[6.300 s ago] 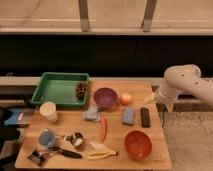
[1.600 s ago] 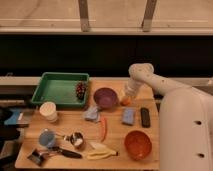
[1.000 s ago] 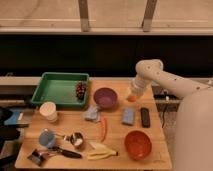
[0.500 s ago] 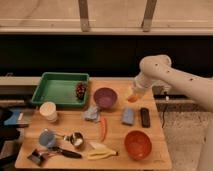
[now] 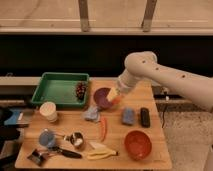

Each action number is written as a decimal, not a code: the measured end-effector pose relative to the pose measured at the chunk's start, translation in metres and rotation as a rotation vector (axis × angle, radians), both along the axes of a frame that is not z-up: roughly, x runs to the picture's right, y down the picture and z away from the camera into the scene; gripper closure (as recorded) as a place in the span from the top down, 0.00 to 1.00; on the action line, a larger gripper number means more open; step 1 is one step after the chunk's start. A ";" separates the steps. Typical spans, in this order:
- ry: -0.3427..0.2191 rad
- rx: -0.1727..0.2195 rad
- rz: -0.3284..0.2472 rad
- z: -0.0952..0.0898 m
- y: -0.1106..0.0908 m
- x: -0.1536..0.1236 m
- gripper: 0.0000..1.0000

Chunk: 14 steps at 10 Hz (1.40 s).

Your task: Place apple in metal cup

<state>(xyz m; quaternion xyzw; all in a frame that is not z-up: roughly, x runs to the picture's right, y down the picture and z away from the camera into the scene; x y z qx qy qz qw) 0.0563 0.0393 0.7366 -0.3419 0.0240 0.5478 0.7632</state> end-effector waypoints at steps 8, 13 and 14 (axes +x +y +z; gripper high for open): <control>-0.041 -0.031 -0.064 0.002 0.009 -0.019 0.00; -0.202 -0.088 -0.274 -0.018 0.050 -0.115 0.00; -0.238 -0.094 -0.306 -0.025 0.057 -0.128 0.00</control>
